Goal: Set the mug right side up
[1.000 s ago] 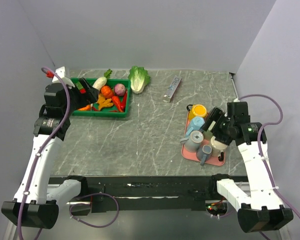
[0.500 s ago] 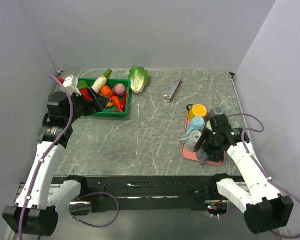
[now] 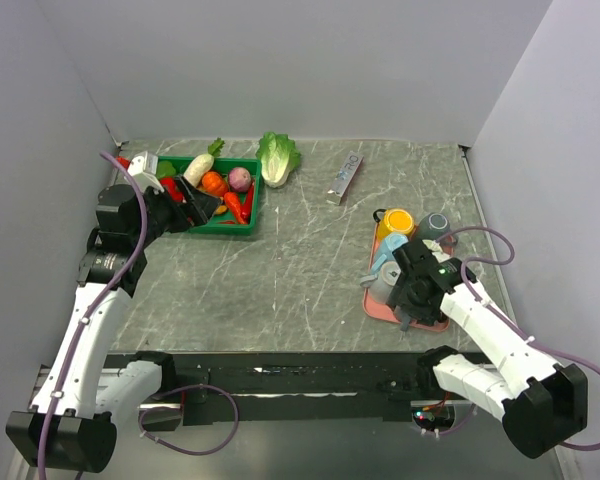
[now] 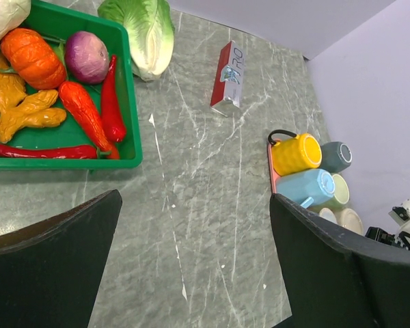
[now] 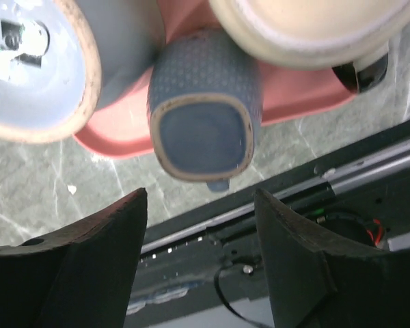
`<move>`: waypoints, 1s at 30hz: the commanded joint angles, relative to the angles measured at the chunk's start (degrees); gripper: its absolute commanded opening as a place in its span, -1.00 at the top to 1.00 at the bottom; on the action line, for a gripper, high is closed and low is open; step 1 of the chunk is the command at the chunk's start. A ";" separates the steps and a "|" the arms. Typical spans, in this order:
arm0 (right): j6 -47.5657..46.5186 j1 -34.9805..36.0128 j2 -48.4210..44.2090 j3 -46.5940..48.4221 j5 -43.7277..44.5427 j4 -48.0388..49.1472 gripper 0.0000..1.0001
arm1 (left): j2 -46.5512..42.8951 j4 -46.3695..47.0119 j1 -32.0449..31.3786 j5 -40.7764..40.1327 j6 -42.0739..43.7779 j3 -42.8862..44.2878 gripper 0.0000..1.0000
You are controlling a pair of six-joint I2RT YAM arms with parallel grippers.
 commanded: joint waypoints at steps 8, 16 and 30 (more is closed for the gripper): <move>-1.06 0.18 -1.41 -3.23 3.81 7.10 0.02 | -0.24 0.75 0.11 -3.42 1.71 3.14 -0.93; -3.00 0.27 -0.71 -4.64 2.76 9.21 0.31 | -0.24 2.24 0.11 0.27 0.49 2.44 -0.93; -2.30 0.27 -0.53 -7.10 2.76 9.92 1.00 | -2.87 5.05 0.11 -2.98 -1.71 -0.46 -0.93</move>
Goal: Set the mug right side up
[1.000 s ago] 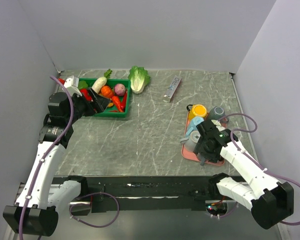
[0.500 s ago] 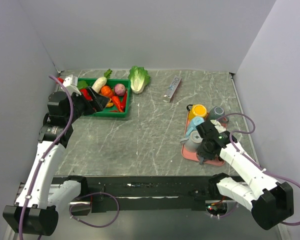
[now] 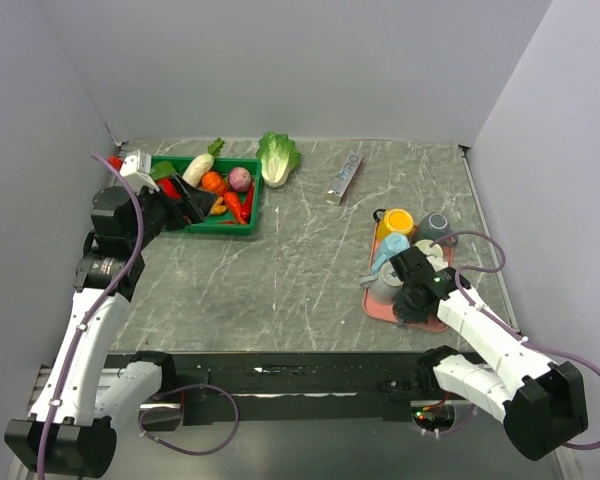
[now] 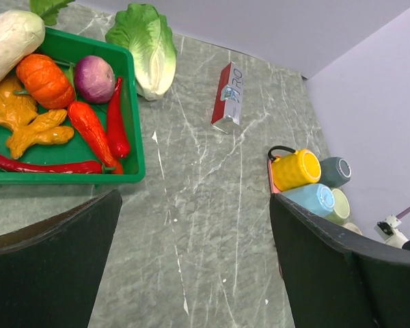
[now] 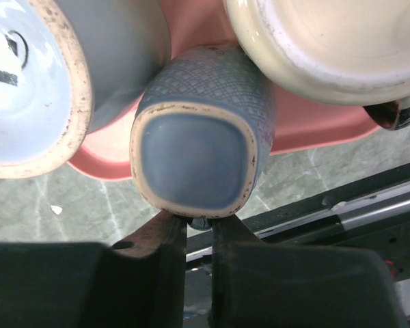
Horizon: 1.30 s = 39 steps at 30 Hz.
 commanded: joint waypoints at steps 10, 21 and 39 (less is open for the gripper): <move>-0.75 0.09 -4.17 8.86 -0.68 -5.06 1.00 | -0.78 3.72 0.11 1.01 -4.24 -0.33 -0.93; 0.12 0.27 -6.55 28.11 -10.70 -16.06 1.00 | 1.42 7.92 0.03 8.57 -12.57 -2.42 -0.93; 2.41 3.34 -6.29 28.76 -29.95 30.20 1.00 | 3.71 31.58 -17.63 16.42 -34.99 -9.03 -0.96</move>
